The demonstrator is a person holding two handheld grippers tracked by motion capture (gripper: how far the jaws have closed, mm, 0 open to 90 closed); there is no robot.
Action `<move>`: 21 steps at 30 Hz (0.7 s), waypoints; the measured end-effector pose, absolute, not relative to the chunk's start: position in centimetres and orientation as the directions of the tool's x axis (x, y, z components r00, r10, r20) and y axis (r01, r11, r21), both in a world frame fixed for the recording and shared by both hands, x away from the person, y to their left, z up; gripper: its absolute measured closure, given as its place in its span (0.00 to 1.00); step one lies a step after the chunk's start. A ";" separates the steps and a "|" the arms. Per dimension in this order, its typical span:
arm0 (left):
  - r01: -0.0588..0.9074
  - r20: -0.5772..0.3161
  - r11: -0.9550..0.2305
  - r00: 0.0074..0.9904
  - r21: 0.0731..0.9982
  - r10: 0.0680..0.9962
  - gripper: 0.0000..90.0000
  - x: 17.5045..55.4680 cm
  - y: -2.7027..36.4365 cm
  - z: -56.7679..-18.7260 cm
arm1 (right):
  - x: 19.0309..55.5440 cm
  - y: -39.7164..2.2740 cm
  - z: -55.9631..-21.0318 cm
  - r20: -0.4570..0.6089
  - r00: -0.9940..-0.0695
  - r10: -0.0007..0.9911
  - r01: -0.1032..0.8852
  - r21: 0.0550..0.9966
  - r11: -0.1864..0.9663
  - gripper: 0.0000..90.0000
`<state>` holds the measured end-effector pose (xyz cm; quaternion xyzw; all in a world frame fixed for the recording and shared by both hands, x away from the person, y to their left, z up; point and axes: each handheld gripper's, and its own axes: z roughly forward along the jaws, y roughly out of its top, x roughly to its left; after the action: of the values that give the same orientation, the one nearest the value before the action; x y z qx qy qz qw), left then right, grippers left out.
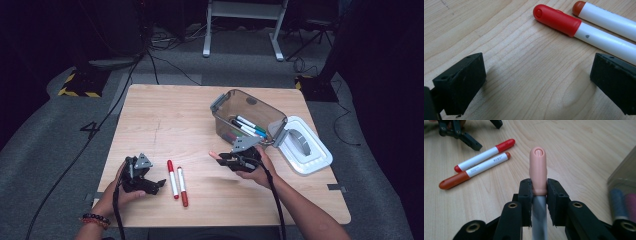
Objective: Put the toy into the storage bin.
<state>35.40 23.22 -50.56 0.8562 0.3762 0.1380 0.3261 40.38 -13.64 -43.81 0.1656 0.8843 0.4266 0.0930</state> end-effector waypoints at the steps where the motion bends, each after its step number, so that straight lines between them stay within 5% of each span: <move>1: 0.554 -0.009 -0.505 0.679 0.662 0.734 0.01 35.4 23.2 -50.6 | 40.3 -13.8 -43.5 -0.028 -0.927 0.374 0.210 0.788 0.579 0.83; 21: 0.554 -0.010 -0.504 0.679 0.662 0.734 0.01 35.4 23.2 -50.6 | 40.4 -18.0 -34.4 -0.091 -0.882 0.462 0.209 0.803 0.558 0.83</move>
<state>35.40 23.22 -50.56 0.8562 0.3761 0.1376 0.3263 40.37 -17.95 -34.40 0.1928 0.8702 0.4287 0.1474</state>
